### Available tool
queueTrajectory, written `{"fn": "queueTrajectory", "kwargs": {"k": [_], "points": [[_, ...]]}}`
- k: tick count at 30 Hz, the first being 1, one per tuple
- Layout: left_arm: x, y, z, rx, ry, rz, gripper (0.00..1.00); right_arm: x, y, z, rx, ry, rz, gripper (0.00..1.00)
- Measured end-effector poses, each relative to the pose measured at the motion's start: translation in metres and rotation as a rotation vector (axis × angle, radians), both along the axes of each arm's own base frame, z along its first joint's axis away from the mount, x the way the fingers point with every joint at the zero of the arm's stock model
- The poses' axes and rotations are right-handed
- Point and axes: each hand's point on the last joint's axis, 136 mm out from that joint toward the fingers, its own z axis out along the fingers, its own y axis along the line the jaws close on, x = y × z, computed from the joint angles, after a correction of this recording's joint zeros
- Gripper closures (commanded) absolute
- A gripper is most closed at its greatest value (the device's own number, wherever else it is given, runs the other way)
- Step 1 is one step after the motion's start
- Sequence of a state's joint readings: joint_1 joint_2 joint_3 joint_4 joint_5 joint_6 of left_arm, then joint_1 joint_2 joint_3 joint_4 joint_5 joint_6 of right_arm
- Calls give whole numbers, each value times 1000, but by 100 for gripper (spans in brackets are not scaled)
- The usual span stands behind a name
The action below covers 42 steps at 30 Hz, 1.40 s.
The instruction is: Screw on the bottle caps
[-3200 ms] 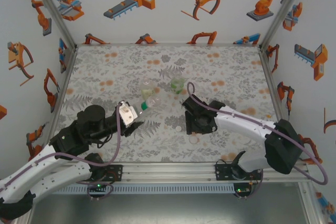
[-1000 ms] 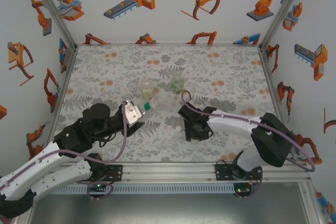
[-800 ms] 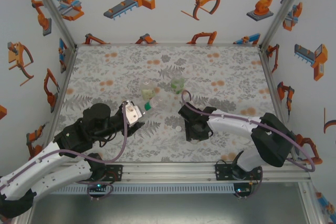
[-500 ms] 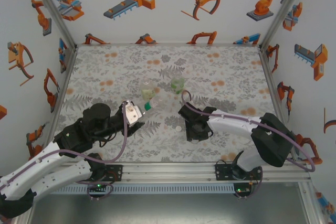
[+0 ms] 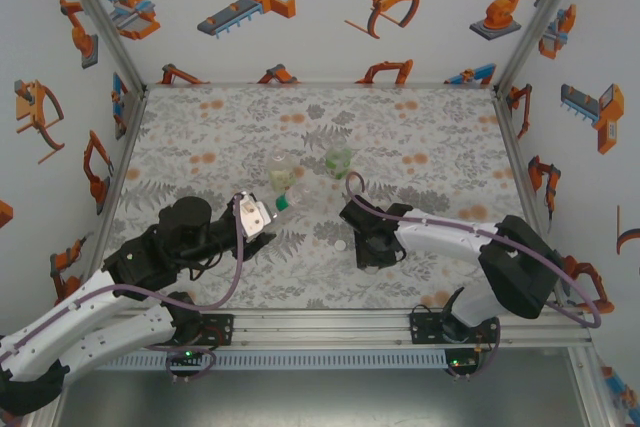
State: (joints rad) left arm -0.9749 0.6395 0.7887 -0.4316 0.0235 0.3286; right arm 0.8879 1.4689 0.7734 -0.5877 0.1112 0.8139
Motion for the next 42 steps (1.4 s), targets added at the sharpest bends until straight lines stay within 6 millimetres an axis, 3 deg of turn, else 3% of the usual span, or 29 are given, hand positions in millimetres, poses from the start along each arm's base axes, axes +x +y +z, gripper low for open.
{"fn": "queueTrajectory", "kwargs": {"k": [4, 10, 19, 26, 42], "points": [[0, -1, -1, 3, 4, -4, 100, 3, 1, 11, 23, -34, 3, 70], [-3, -5, -4, 8, 19, -32, 100, 10, 8, 51, 131, -142, 51, 72], [-18, -16, -11, 24, 32, -143, 100, 9, 24, 154, 388, -455, 328, 80], [-29, -24, -25, 63, 53, -237, 100, -21, 41, 221, 557, -684, 683, 83], [-48, -34, -51, 138, 134, -372, 100, -92, 60, 325, 725, -1025, 1301, 88]]}}
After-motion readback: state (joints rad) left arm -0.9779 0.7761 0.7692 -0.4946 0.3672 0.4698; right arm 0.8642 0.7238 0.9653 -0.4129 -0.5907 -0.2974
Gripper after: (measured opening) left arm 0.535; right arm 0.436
